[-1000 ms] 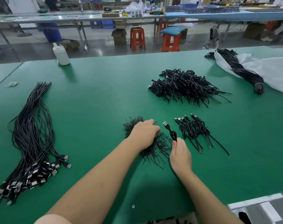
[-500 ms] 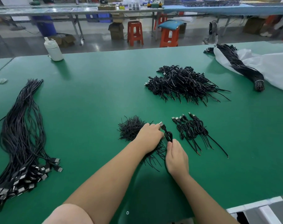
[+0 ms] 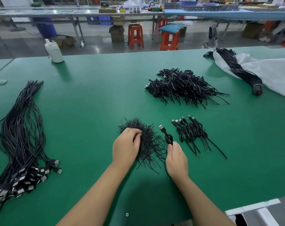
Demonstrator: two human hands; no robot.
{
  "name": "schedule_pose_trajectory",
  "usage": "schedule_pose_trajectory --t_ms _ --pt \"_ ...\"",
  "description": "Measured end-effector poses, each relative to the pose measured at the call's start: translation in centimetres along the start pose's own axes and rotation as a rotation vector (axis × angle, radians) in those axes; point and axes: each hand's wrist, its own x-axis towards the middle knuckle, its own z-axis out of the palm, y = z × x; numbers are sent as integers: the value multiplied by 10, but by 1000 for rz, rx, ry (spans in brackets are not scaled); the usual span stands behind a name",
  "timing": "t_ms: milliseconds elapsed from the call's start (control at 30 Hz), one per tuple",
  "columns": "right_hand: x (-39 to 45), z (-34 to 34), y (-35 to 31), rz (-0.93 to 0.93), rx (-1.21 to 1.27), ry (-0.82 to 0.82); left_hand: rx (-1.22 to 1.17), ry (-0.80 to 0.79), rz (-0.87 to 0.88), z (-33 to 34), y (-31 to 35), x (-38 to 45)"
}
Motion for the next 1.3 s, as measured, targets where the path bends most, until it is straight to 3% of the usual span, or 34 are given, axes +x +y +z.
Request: schedule_pose_trajectory --t_ms 233,467,567,767,1067,1167,1300 --pt "-5 -10 -11 -11 2 -28 -160 -17 -369 -31 -23 -17" --pt "-29 -27 -70 -322 104 -344 -514 -53 -622 -36 -8 -18" --pt "-38 -29 -93 -375 126 -451 -544 -91 -555 -38 4 -20" --pt "-39 -22 -106 -270 173 -468 -457 -109 -455 -46 3 -18" --pt "-27 -13 -110 -176 314 -321 -323 -132 -251 -54 6 -22" --pt "-23 -13 -109 -111 323 -327 -110 -97 -80 -55 6 -27" --pt "-17 -19 -110 -10 411 -388 207 12 364 -63 4 -26"
